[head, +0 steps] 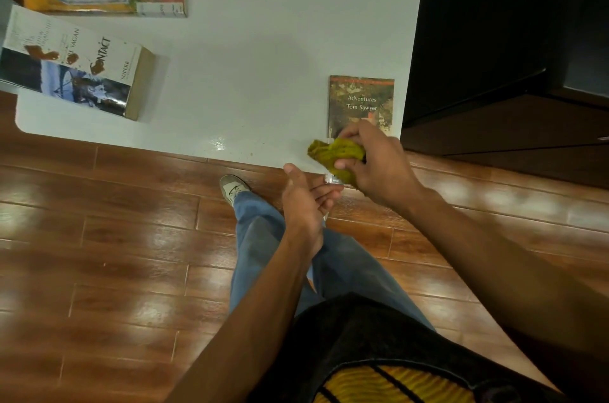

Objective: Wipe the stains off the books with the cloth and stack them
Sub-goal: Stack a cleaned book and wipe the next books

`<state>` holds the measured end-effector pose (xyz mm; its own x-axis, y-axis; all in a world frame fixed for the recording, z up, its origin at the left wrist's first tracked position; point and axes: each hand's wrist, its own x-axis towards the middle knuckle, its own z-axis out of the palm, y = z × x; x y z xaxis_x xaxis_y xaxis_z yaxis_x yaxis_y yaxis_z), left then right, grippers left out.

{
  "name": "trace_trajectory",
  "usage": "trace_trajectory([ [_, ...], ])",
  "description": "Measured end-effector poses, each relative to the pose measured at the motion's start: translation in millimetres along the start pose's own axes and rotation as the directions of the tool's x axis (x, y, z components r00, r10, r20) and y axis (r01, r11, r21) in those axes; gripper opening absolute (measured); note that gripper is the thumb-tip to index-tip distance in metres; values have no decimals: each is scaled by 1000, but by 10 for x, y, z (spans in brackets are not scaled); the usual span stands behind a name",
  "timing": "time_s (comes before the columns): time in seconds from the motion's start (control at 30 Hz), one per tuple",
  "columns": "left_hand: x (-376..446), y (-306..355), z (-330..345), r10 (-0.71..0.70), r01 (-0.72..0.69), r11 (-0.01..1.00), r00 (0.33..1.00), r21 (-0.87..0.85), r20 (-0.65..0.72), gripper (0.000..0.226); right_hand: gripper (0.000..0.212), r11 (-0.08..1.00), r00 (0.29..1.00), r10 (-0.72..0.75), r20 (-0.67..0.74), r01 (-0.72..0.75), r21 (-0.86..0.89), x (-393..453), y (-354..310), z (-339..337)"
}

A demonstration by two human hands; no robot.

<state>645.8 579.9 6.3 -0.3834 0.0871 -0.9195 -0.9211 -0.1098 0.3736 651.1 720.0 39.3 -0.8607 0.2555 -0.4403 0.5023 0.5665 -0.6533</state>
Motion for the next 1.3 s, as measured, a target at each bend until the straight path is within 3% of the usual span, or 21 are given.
trace_trajectory([
  [0.23, 16, -14, -17, -22, 21, 998, 1000, -54, -21, 94, 44, 999, 999, 33, 10, -33, 14, -238, 83, 151],
  [0.37, 30, -13, -11, -21, 19, 999, 999, -35, -37, 95, 43, 993, 996, 92, 24, -93, 71, -257, 48, 127],
  [0.47, 30, 19, -10, -7, 7, 1000, 1000, 18, -21, 84, 40, 946, 983, 185, 3, -179, 271, -203, 37, -37],
  [0.57, 23, 61, 18, 6, -6, 995, 1000, 103, 0, 62, 42, 890, 940, 291, -180, -197, 411, -25, 46, -376],
  [0.67, 17, 32, 47, 90, -85, 969, 996, 231, -11, 38, 44, 971, 912, 185, -366, -113, 209, 278, 87, -712],
  [0.73, 7, -4, 51, 128, -114, 946, 992, 305, -24, 32, 42, 990, 909, 117, -400, -74, 121, 457, 101, -828],
  [1.03, 24, -17, 29, 152, -144, 939, 988, 313, -3, 36, 42, 989, 960, -65, -271, 26, -146, 906, 147, -791],
  [1.3, 46, -24, -4, 154, -134, 912, 988, 388, -20, 36, 43, 943, 975, -125, -183, 60, -326, 948, 175, -650],
])
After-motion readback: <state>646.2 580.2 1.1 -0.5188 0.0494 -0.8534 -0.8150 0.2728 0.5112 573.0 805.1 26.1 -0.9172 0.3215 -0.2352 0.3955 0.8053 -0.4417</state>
